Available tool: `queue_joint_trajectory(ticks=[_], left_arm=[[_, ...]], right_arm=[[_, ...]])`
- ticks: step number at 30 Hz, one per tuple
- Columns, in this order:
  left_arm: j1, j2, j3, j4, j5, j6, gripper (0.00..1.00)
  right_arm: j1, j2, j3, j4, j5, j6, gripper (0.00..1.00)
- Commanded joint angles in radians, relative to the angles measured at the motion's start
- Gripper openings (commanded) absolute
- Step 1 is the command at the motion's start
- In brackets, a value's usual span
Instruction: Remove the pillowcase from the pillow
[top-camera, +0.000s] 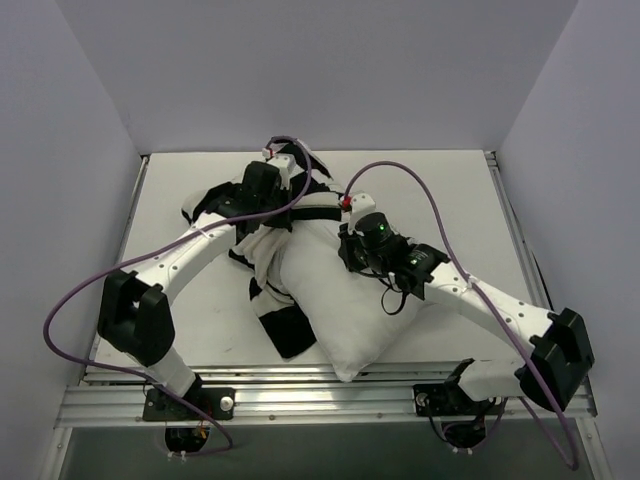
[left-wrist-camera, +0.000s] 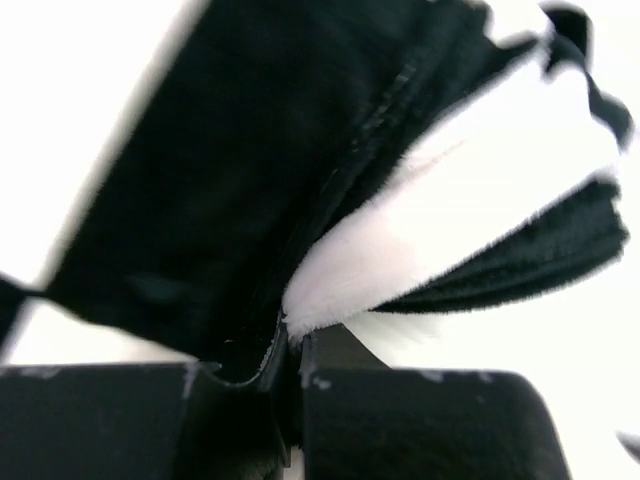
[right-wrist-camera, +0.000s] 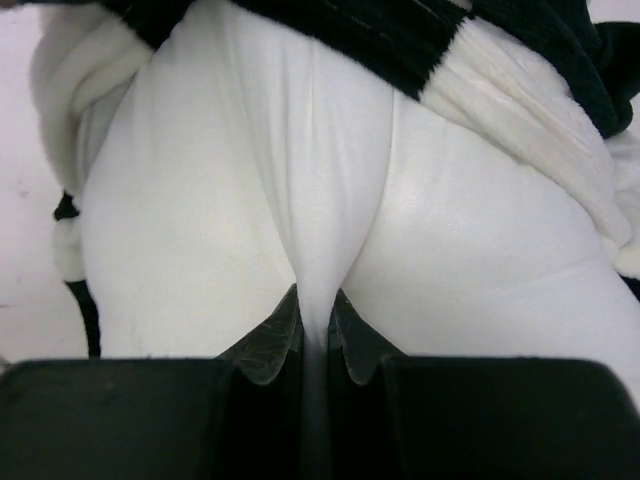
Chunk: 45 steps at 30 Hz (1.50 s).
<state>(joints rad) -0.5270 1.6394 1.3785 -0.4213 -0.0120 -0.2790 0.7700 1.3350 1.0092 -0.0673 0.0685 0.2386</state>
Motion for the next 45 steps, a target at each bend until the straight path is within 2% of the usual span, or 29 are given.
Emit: queue_joint_trajectory(ticks=[1,8,13,16,20,21,23,24,25,26,27,28,31,33,36,41,45], left_arm=[[0.085,0.053,0.070,0.108,-0.207,-0.046,0.02],[0.257,0.109,0.119,0.076,-0.325,-0.101,0.02],[0.355,0.161,0.157,0.055,-0.315,-0.114,0.02],[0.371,0.200,0.159,0.046,-0.277,-0.114,0.02],[0.367,0.177,0.091,0.107,-0.154,-0.141,0.02],[0.363,0.162,0.071,0.124,-0.126,-0.153,0.04],[0.352,0.094,0.030,0.148,-0.050,-0.170,0.13],[0.338,0.067,0.018,0.156,-0.030,-0.173,0.20],[0.328,0.036,0.004,0.161,-0.016,-0.177,0.39],[0.317,-0.036,-0.033,0.168,-0.006,-0.178,0.50],[0.303,-0.071,-0.054,0.173,0.006,-0.180,0.60],[0.283,-0.111,-0.077,0.176,0.009,-0.183,0.74],[0.268,-0.263,-0.186,0.151,0.010,-0.224,0.89],[0.271,-0.378,-0.283,0.116,0.012,-0.265,0.92],[0.274,-0.542,-0.408,0.058,0.012,-0.281,0.95],[0.295,-0.771,-0.530,-0.085,0.007,-0.252,0.96],[0.312,-0.849,-0.607,-0.132,0.003,-0.244,0.96]], right_arm=[[0.028,-0.157,-0.029,-0.241,-0.055,0.033,0.00],[0.005,-0.465,0.078,-0.566,-0.049,0.088,0.00],[0.003,-0.551,0.164,-0.707,-0.058,0.111,0.00],[0.003,-0.569,0.140,-0.712,-0.121,0.105,0.00],[0.003,-0.541,0.059,-0.611,-0.174,0.097,0.00],[0.003,-0.527,0.048,-0.589,-0.176,0.097,0.00],[0.003,-0.479,0.028,-0.519,-0.165,0.094,0.00],[0.003,-0.459,0.023,-0.499,-0.150,0.091,0.07],[0.003,-0.436,0.029,-0.480,-0.113,0.088,0.11],[0.005,-0.383,0.040,-0.467,-0.089,0.081,0.16],[0.005,-0.354,0.052,-0.460,-0.069,0.068,0.26],[0.006,-0.330,0.068,-0.454,-0.027,0.062,0.30],[0.014,-0.254,0.124,-0.430,0.065,0.028,0.51],[0.028,-0.220,0.179,-0.419,0.123,0.007,0.65],[0.092,-0.186,0.271,-0.428,0.220,-0.033,0.78],[0.265,-0.100,0.345,-0.399,0.298,-0.117,0.85],[0.365,0.009,0.356,-0.371,0.355,-0.154,0.90]])
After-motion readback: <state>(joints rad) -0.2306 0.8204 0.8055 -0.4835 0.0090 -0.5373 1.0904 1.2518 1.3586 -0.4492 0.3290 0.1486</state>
